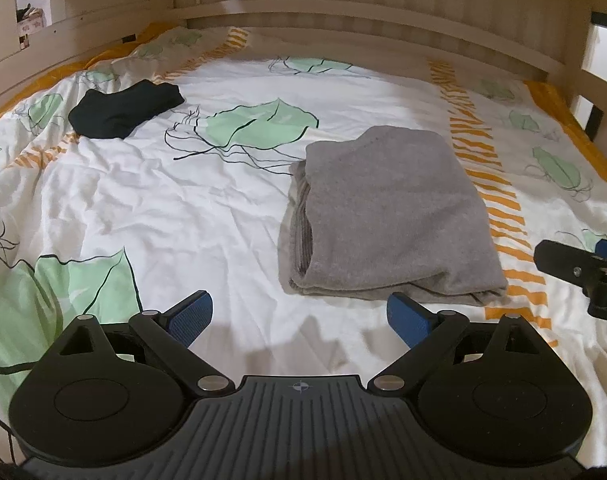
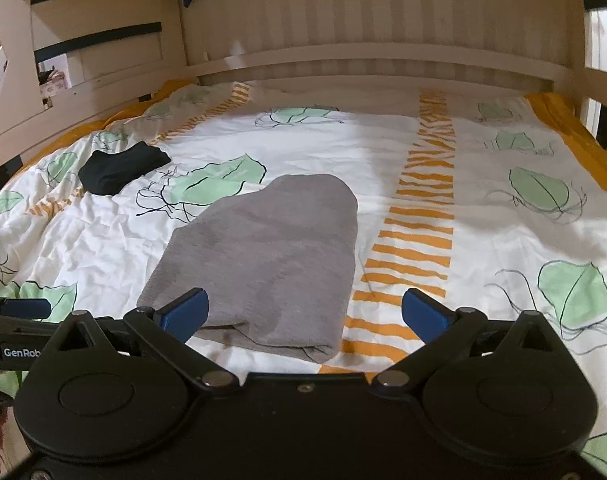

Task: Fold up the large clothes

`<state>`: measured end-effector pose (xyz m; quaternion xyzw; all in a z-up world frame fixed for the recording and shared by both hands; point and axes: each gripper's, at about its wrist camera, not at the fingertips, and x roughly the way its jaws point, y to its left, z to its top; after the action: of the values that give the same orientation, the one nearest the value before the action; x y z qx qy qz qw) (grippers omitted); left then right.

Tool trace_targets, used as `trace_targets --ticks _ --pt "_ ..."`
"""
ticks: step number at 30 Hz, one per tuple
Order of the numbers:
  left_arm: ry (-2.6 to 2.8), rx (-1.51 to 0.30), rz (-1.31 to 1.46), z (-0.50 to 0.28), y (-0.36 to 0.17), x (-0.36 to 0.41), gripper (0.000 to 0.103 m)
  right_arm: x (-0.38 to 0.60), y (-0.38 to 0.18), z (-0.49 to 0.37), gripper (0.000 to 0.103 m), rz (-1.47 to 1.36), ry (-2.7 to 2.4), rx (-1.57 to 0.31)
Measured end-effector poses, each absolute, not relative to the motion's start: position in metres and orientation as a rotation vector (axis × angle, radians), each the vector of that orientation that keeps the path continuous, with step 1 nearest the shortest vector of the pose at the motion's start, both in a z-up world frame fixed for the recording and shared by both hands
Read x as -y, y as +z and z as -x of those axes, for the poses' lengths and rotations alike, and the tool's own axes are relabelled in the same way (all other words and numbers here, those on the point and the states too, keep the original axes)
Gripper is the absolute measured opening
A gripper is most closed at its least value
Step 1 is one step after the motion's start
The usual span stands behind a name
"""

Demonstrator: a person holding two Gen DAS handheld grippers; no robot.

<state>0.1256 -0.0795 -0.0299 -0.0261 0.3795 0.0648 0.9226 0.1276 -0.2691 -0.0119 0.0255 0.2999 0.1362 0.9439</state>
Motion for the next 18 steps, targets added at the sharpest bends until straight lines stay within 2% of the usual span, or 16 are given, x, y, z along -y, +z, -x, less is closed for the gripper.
trace_targets --ticks 18 --pt "0.145 -0.802 0.050 -0.130 -0.034 0.075 0.095 0.266 -0.023 -0.131 0.102 -0.026 0.260 -0.687"
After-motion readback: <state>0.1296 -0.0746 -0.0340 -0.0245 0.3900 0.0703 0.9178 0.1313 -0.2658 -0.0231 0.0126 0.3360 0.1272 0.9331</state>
